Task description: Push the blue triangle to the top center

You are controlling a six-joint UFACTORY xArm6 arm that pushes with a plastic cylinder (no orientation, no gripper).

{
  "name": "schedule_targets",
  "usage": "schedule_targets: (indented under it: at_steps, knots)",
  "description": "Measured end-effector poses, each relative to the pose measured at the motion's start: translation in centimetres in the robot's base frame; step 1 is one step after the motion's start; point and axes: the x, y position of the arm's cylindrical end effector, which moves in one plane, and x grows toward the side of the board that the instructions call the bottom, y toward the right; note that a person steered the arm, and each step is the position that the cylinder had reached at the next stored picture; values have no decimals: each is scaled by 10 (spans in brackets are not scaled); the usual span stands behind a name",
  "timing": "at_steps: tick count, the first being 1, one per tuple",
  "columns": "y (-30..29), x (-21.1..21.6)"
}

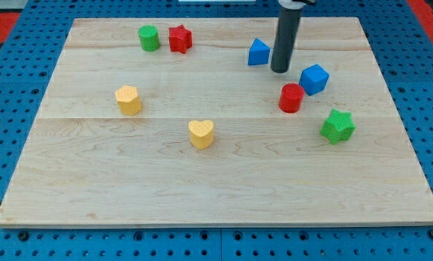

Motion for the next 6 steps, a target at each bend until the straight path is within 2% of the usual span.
schedule_targets:
  at_steps: [3, 5, 6]
  knots:
    - [-55, -53]
    - [-80, -60]
    - [-74, -55]
